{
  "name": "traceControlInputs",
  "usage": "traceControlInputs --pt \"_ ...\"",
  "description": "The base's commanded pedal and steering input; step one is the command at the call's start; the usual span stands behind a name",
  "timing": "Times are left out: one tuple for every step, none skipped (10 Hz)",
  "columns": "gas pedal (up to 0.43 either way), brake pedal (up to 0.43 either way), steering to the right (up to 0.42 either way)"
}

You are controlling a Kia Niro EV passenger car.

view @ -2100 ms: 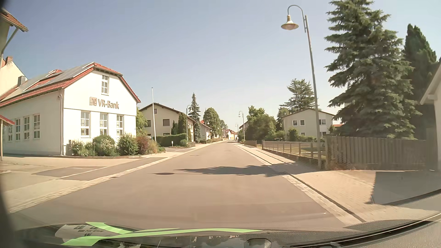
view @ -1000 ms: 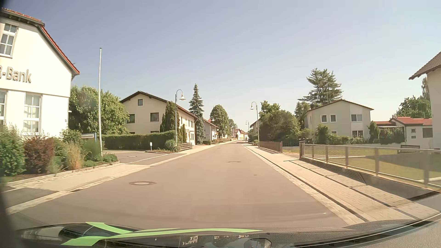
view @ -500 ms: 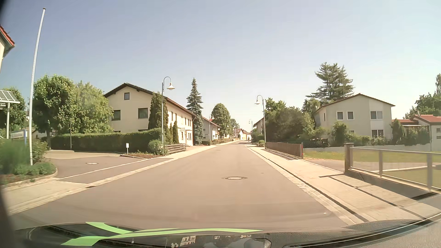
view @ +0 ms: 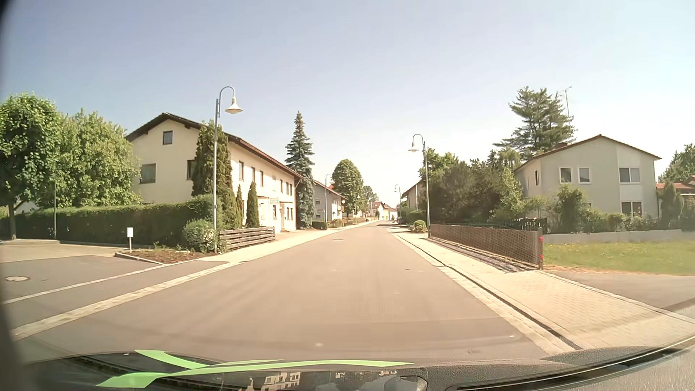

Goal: Follow the waypoints while adhering to traffic rules and regulations

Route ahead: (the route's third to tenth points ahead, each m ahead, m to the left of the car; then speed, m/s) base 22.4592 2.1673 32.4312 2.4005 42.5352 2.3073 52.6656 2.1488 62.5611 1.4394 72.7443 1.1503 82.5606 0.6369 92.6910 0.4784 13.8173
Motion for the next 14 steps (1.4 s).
traceControlInputs --pt "0.157 0.000 -0.004" --pt "0.157 0.000 -0.005" --pt "0.157 0.000 -0.006" --pt "0.157 0.000 -0.006" --pt "0.157 0.000 -0.006" --pt "0.157 0.000 -0.007" --pt "0.150 0.000 -0.007" --pt "0.150 0.000 -0.007" --pt "0.150 0.000 -0.007" --pt "0.150 0.000 -0.007" --pt "0.150 0.000 -0.007" --pt "0.150 0.000 -0.007" --pt "0.150 0.000 -0.006" --pt "0.150 0.000 -0.002"
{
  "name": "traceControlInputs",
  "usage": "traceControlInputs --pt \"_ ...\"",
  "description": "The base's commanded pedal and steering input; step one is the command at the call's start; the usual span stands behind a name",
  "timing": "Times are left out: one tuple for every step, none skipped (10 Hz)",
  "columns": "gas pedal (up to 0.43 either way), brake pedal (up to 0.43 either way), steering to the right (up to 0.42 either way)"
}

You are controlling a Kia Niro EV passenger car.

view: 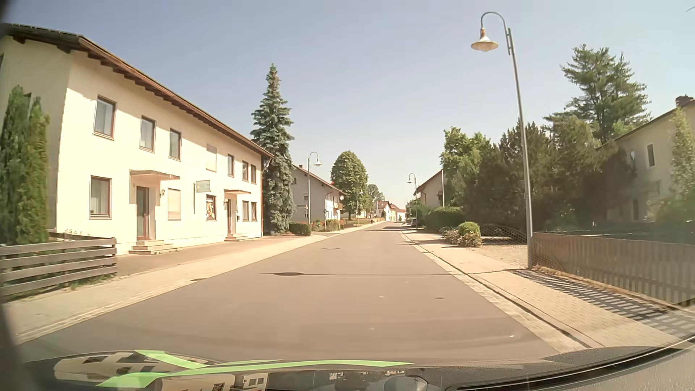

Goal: Follow the waypoints while adhering to traffic rules and regulations

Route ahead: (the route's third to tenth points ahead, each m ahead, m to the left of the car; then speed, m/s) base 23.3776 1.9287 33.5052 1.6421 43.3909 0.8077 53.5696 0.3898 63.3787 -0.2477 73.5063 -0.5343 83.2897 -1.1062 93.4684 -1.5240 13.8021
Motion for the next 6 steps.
traceControlInputs --pt "0.150 0.000 0.002" --pt "0.157 0.000 0.003" --pt "0.157 0.000 0.002" --pt "0.157 0.000 0.002" --pt "0.157 0.000 0.002" --pt "0.157 0.000 0.002"
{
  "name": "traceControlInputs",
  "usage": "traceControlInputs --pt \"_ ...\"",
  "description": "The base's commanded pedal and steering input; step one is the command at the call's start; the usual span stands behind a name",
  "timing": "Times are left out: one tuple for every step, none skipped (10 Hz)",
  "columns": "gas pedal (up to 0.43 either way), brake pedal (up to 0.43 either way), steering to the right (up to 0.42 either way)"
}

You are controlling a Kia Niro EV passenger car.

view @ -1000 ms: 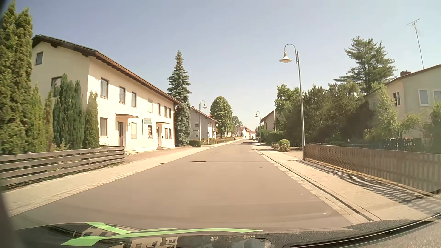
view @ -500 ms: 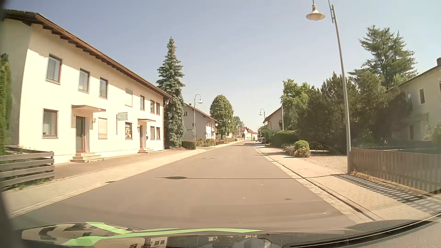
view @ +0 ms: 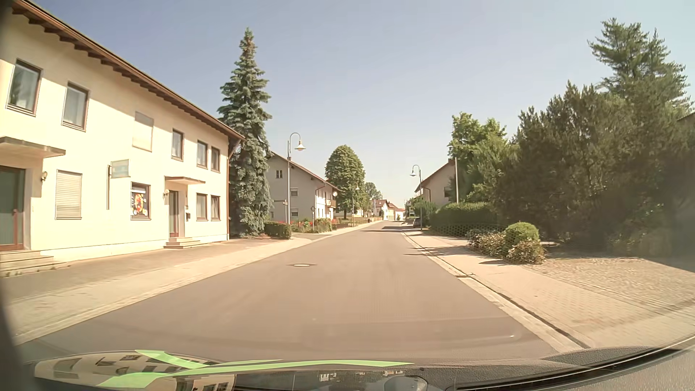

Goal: Follow the waypoints while adhering to traffic rules and regulations

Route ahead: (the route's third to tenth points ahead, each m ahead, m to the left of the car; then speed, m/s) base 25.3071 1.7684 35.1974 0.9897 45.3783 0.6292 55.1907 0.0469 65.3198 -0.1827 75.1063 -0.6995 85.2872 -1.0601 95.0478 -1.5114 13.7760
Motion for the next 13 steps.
traceControlInputs --pt "0.157 0.000 0.001" --pt "0.157 0.000 0.002" --pt "0.157 0.000 0.002" --pt "0.157 0.000 0.003" --pt "0.157 0.000 0.003" --pt "0.157 0.000 0.003" --pt "0.157 0.000 0.003" --pt "0.169 0.000 0.003" --pt "0.169 0.000 0.003" --pt "0.169 0.000 0.003" --pt "0.169 0.000 0.003" --pt "0.169 0.000 0.003" --pt "0.157 0.000 0.003"
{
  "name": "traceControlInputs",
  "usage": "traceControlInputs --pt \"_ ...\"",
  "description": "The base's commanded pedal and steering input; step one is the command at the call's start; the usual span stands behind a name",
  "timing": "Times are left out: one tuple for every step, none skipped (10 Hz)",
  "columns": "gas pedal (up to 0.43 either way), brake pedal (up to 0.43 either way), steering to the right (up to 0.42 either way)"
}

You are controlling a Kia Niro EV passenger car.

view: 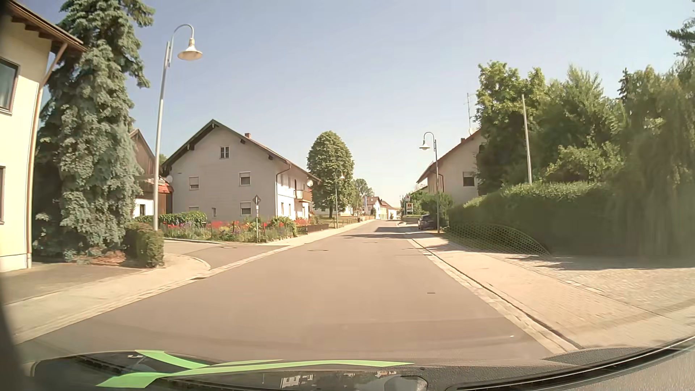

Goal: Follow the waypoints while adhering to traffic rules and regulations

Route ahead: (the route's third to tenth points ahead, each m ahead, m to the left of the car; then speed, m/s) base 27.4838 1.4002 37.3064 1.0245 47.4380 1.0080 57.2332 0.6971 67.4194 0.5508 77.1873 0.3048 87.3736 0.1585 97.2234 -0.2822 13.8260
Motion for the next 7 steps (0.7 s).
traceControlInputs --pt "0.150 0.000 0.003" --pt "0.150 0.000 0.003" --pt "0.150 0.000 0.003" --pt "0.157 0.000 0.003" --pt "0.157 0.000 0.003" --pt "0.157 0.000 0.003" --pt "0.157 0.000 0.003"
